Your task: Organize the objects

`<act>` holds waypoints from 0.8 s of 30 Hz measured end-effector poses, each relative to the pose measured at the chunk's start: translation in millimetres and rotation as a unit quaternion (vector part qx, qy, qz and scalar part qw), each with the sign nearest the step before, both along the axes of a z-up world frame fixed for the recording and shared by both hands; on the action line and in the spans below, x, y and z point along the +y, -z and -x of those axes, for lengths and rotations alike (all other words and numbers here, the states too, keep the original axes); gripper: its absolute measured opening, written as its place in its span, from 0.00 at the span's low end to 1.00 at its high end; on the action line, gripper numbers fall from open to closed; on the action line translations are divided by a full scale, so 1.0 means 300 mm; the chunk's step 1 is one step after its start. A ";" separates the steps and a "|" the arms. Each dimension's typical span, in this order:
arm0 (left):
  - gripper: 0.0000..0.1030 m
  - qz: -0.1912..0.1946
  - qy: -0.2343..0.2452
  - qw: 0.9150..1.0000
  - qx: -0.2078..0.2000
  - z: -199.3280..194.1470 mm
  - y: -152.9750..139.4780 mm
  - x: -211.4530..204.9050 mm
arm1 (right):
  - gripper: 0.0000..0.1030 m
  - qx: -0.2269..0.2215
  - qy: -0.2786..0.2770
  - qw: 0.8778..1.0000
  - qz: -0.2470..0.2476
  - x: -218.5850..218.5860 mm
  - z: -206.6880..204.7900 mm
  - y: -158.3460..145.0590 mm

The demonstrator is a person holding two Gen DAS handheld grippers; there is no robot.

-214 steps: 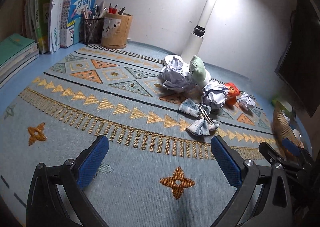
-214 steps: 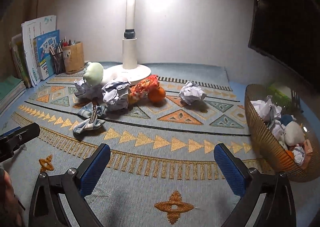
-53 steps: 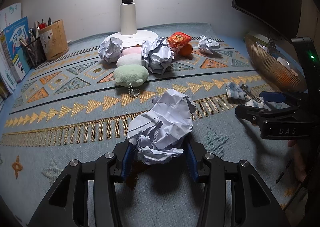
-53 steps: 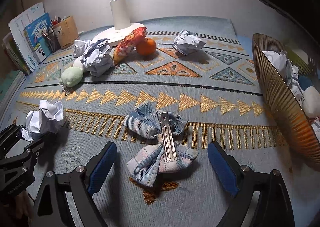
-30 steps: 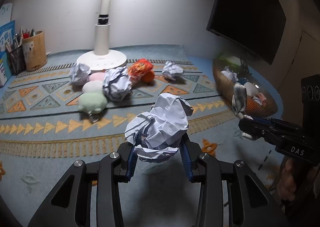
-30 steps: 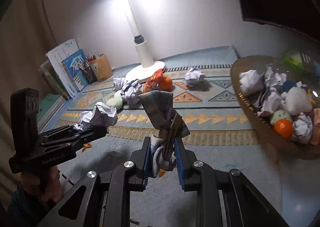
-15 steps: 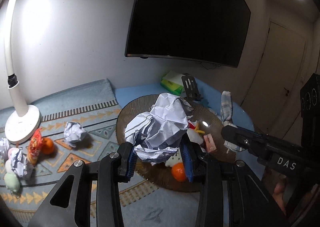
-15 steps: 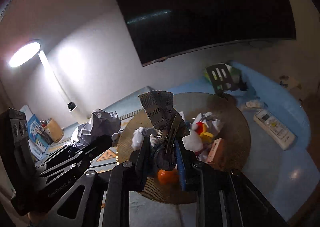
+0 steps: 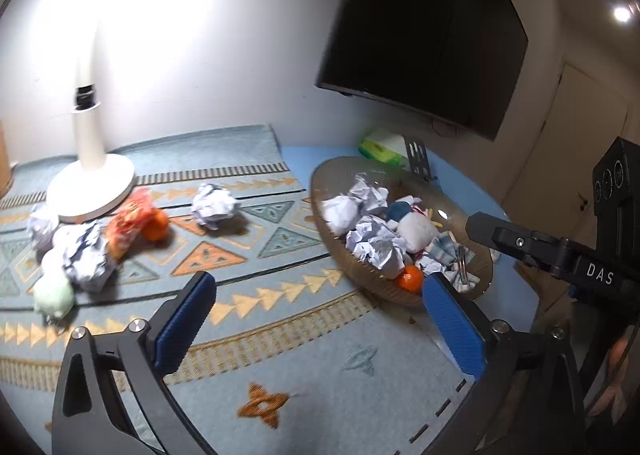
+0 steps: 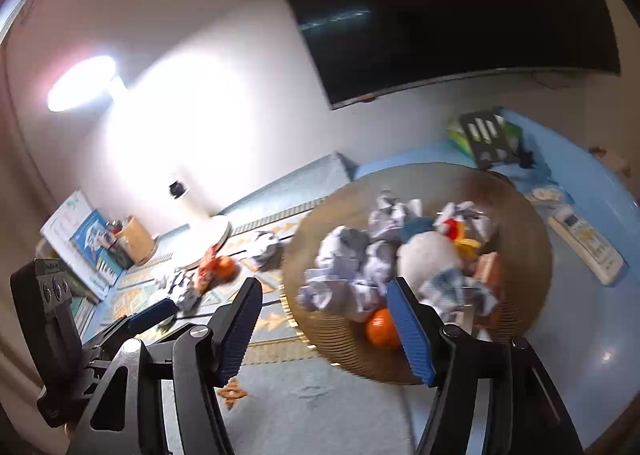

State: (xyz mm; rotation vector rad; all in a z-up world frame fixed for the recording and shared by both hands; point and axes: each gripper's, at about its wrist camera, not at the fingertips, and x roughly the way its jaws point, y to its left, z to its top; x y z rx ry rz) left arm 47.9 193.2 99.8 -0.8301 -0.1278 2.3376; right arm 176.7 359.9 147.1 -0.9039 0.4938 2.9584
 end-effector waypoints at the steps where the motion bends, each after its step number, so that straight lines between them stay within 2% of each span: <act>1: 0.99 -0.005 -0.017 1.000 0.001 0.007 0.005 -0.054 | 0.63 0.000 -0.021 1.000 -0.008 -0.054 0.018 0.009; 4: 0.99 0.017 -0.089 0.996 0.005 -0.004 0.050 -0.233 | 0.64 -0.015 -0.078 0.996 -0.041 -0.239 0.077 0.068; 8: 0.99 0.044 -0.183 0.982 -0.014 0.026 0.145 -0.437 | 0.64 -0.050 -0.123 0.989 -0.070 -0.428 0.183 0.210; 10: 0.99 0.045 -0.209 0.977 -0.028 0.036 0.189 -0.515 | 0.64 -0.066 -0.128 0.986 -0.087 -0.487 0.234 0.280; 12: 0.99 0.029 -0.227 0.973 -0.037 0.031 0.218 -0.570 | 0.64 -0.081 -0.127 0.983 -0.104 -0.528 0.272 0.338; 13: 0.99 0.012 -0.233 0.972 -0.044 0.029 0.221 -0.594 | 0.64 -0.096 -0.118 0.980 -0.128 -0.548 0.287 0.355; 15: 0.99 -0.015 -0.240 0.970 -0.031 0.015 0.216 -0.616 | 0.64 -0.090 -0.109 0.976 -0.166 -0.572 0.284 0.356; 16: 0.99 -0.011 -0.245 0.969 -0.029 0.012 0.215 -0.614 | 0.65 -0.085 -0.113 0.976 -0.167 -0.574 0.277 0.357; 18: 0.99 -0.005 -0.241 0.970 -0.036 0.017 0.220 -0.608 | 0.75 -0.090 -0.105 0.974 -0.177 -0.582 0.274 0.363; 20: 0.99 -0.002 -0.239 0.970 -0.040 0.019 0.220 -0.605 | 0.80 -0.091 -0.098 0.973 -0.190 -0.589 0.272 0.364; 24: 0.99 -0.013 -0.241 0.969 -0.045 0.019 0.224 -0.615 | 0.82 -0.097 -0.094 0.972 -0.194 -0.593 0.278 0.369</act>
